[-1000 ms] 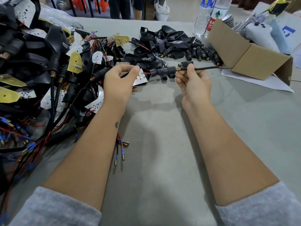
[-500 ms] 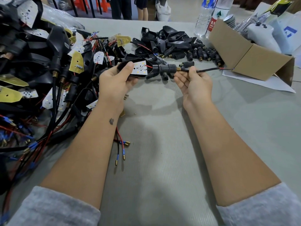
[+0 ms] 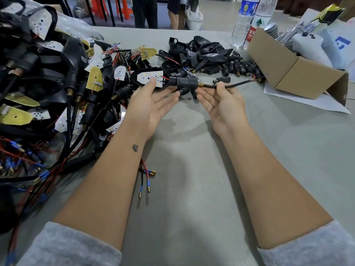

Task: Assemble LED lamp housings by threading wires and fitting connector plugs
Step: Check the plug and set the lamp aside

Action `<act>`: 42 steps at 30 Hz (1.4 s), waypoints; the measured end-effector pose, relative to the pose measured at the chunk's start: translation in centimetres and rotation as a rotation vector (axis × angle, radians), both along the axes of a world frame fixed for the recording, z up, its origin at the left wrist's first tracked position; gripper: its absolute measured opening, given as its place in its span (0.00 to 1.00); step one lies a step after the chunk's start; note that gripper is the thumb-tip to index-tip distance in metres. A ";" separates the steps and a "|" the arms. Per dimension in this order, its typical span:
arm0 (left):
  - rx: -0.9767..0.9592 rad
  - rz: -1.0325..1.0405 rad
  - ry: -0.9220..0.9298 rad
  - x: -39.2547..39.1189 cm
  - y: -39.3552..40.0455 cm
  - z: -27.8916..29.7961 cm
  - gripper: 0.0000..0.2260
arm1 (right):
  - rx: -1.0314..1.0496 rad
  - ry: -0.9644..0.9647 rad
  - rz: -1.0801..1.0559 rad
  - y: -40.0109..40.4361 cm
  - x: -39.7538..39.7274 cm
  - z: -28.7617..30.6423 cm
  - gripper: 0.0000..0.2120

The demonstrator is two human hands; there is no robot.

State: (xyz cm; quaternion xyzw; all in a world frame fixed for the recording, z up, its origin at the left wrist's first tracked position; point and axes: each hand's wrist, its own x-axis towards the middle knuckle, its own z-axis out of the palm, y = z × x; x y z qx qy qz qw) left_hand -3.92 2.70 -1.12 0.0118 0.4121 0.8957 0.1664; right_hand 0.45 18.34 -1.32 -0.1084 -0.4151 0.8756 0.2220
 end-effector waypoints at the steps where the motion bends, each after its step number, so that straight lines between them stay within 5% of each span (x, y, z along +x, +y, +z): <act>1: 0.025 -0.005 -0.015 0.0 0.1 0.0 0.21 | 0.015 0.000 0.018 -0.1 0.0 0.0 0.06; 9: -0.018 0.064 -0.003 -0.6 0.2 0.1 0.22 | 0.199 0.007 0.033 -0.6 0.2 0.1 0.05; 14: -0.147 0.088 -0.049 -0.2 -0.2 1.8 0.09 | 0.407 -0.035 -0.057 -1.3 0.3 0.1 0.06; 18: -0.326 0.143 -0.008 -0.9 -1.9 3.9 0.13 | 0.494 -0.064 -0.066 -1.8 0.5 0.2 0.06; 22: -0.552 0.229 0.055 -1.7 -4.1 6.7 0.05 | 0.403 0.037 0.155 -4.3 1.0 0.8 0.10; 28: -1.051 0.305 0.267 -4.1 -9.8 10.6 0.06 | 0.638 0.190 0.283 -10.1 0.7 2.9 0.09; 31: -1.457 0.401 0.406 -5.3 -13.1 12.0 0.14 | 0.951 0.330 0.294 -14.0 0.5 3.5 0.14; 36: -2.192 0.496 0.684 -5.0 -16.5 9.8 0.19 | 1.906 0.534 0.297 -17.6 0.2 3.5 0.27; 42: -2.232 0.683 0.840 -4.3 -15.7 8.2 0.24 | 2.035 0.447 0.247 -16.1 0.9 2.4 0.16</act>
